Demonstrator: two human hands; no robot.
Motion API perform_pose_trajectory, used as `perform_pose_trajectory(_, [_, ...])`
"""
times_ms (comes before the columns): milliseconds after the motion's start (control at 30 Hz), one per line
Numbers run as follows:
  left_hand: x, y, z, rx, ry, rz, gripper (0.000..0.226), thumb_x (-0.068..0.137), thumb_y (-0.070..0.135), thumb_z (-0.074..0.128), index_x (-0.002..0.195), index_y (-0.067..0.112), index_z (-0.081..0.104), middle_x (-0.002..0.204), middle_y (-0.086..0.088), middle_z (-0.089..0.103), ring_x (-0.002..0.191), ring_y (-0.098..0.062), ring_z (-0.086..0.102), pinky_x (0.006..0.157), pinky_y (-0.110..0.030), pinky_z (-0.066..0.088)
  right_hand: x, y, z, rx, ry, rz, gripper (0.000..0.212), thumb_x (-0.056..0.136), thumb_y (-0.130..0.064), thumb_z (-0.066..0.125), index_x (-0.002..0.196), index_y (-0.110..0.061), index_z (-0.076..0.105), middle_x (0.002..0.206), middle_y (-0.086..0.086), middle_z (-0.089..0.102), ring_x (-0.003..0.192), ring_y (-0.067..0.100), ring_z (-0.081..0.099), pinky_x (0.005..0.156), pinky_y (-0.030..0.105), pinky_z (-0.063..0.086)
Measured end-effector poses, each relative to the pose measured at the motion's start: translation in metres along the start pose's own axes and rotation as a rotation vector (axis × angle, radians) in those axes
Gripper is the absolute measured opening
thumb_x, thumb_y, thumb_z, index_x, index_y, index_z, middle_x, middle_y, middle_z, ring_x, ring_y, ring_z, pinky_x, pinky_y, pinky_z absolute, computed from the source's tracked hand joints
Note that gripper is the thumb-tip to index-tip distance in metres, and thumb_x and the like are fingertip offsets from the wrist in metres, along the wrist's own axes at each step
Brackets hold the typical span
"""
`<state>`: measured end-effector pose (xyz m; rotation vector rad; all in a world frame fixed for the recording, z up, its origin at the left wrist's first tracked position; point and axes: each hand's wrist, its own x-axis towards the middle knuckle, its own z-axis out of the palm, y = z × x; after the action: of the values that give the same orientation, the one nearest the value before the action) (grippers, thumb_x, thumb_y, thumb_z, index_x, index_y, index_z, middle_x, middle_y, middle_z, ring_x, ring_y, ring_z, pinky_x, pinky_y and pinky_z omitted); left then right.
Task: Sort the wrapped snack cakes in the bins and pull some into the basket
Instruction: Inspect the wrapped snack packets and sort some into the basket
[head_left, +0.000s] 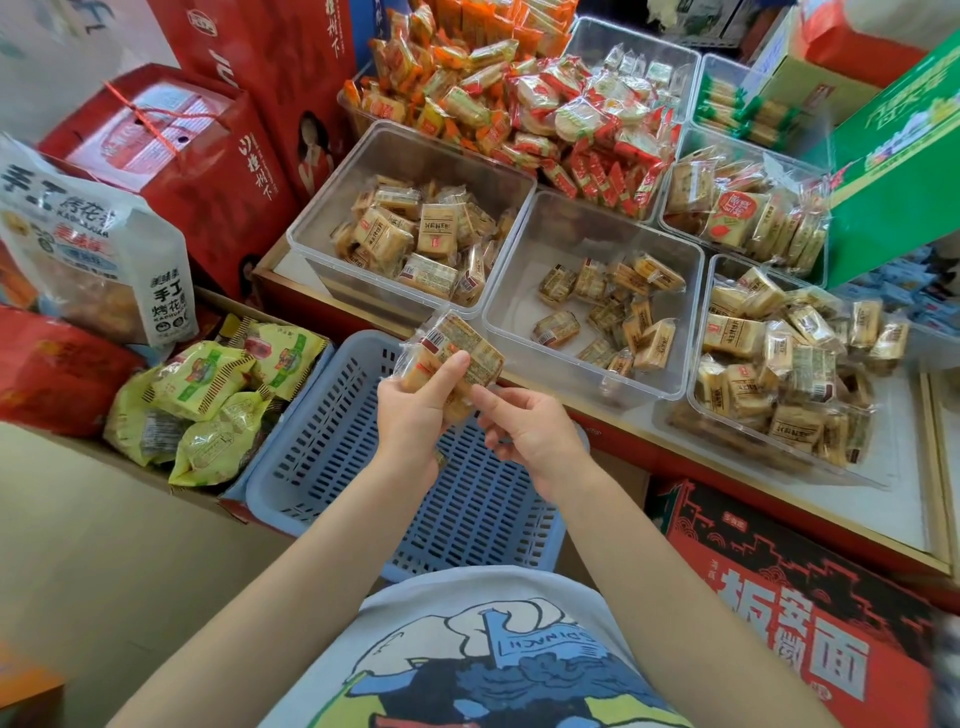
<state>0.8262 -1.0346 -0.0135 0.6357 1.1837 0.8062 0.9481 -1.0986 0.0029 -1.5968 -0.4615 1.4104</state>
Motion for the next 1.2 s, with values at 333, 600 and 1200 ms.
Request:
perform_pose_trajectory(333, [0.002, -0.007, 0.001, -0.022, 0.023, 0.019, 0.11, 0.047, 0.059, 0.097, 0.13, -0.001, 0.057, 0.118, -0.019, 0.072, 0.105, -0.03, 0.074, 0.089, -0.044, 0.062, -0.001, 0.005, 0.0, 0.009, -0.02, -0.023, 0.016, 0.093, -0.021, 0.074, 0.103, -0.009, 0.071, 0.073, -0.002, 0.065, 0.059, 0.009, 0.054, 0.057, 0.023, 0.042])
perform_pose_trajectory(600, [0.003, -0.009, -0.002, -0.018, -0.009, 0.021, 0.1, 0.054, 0.053, 0.094, 0.13, 0.0, 0.058, 0.117, -0.018, 0.073, 0.103, -0.029, 0.074, 0.076, -0.032, 0.06, -0.003, 0.003, 0.001, 0.032, -0.012, -0.036, 0.01, 0.097, -0.02, 0.068, 0.094, -0.011, 0.072, 0.072, 0.001, 0.064, 0.059, 0.009, 0.054, 0.055, 0.023, 0.041])
perform_pose_trajectory(1200, [-0.003, 0.006, -0.005, -0.125, -0.006, -0.26, 0.032, 0.09, 0.031, 0.076, 0.114, 0.01, 0.07, 0.101, -0.009, 0.079, 0.087, -0.018, 0.077, 0.069, -0.027, 0.059, -0.002, -0.004, 0.003, -0.158, -0.092, -0.065, 0.011, 0.101, -0.012, 0.06, 0.09, -0.011, 0.062, 0.065, -0.001, 0.06, 0.055, 0.012, 0.055, 0.052, 0.023, 0.041])
